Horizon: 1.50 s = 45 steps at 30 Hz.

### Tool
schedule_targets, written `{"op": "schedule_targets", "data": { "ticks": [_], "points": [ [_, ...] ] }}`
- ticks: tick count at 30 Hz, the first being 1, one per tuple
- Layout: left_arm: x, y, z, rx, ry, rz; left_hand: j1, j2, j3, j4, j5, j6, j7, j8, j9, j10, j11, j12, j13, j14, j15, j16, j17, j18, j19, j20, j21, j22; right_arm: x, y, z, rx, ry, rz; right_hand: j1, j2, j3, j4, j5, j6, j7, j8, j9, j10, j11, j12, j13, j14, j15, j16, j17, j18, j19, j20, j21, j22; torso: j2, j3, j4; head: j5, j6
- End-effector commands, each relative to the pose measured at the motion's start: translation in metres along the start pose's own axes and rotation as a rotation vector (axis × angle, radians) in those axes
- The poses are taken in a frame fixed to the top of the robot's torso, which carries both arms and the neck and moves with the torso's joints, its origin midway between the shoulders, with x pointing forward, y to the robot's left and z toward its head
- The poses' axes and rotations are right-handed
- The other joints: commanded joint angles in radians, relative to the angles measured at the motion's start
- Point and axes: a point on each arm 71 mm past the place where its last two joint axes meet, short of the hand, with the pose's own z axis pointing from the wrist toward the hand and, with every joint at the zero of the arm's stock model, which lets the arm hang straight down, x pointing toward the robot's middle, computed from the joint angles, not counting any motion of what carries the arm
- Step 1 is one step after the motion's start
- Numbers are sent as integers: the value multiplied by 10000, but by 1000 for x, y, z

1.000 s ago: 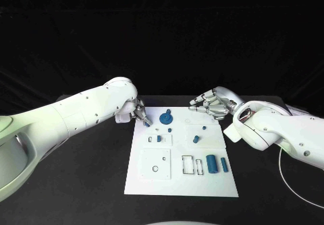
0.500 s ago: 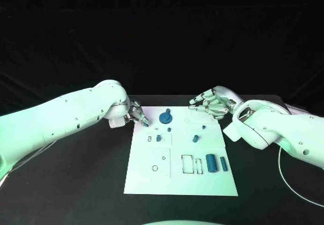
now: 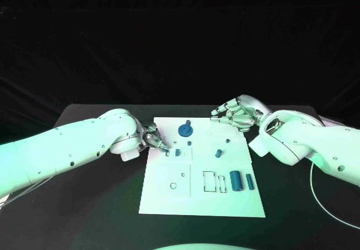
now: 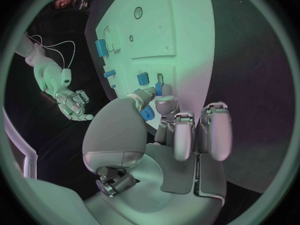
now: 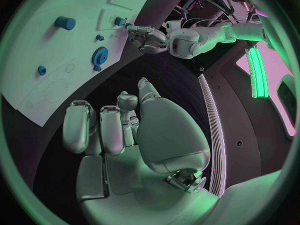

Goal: Assemble the parts on the task board

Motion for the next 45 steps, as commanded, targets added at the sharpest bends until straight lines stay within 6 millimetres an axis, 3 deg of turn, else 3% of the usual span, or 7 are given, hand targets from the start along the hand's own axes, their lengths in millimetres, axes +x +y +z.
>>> {"op": "schedule_targets", "data": {
  "ticks": [1, 11, 45],
  "points": [
    [1, -4, -2, 388, -665, 434, -80, -25, 1519, -1462, 50, 20, -89, 61, 12, 101, -15, 66, 57, 1049, -39, 30, 2635, -46, 553, -48, 32, 1890, 2, 0, 0, -64, 161, -15, -34, 82, -68, 5, 36, -21, 17, 64, -12, -58, 9, 20, 10, 339, -48, -49, -9, 75, -78, -25, -34, -9, 1, 5, -12, 25, -28],
    [8, -3, -2, 171, -328, 934, -92, -65, 1555, -1511, 68, 45, -98, 73, 10, 137, -25, 112, 111, 1049, -45, 30, 2635, -46, 555, -54, 33, 1893, 2, 0, 0, -62, 181, -8, -34, 82, -68, 5, 36, -21, 17, 64, -12, -58, 9, 20, 10, 339, -48, -49, -9, 75, -78, -25, -34, -9, 8, 19, -13, 30, -77],
    [17, -10, 1, -46, 446, 1659, -126, -171, 1606, -1610, 118, 93, -109, 83, -6, 185, -34, 146, 153, 1049, -46, 30, 2635, -40, 542, -61, 8, 1878, 2, 0, 0, -80, 206, -6, -34, 82, -68, 5, 36, -21, 17, 64, -12, -58, 9, 20, 10, 339, -48, -49, -9, 75, -78, -25, -34, -9, 3, 20, 2, -10, -148]
  ]
}}
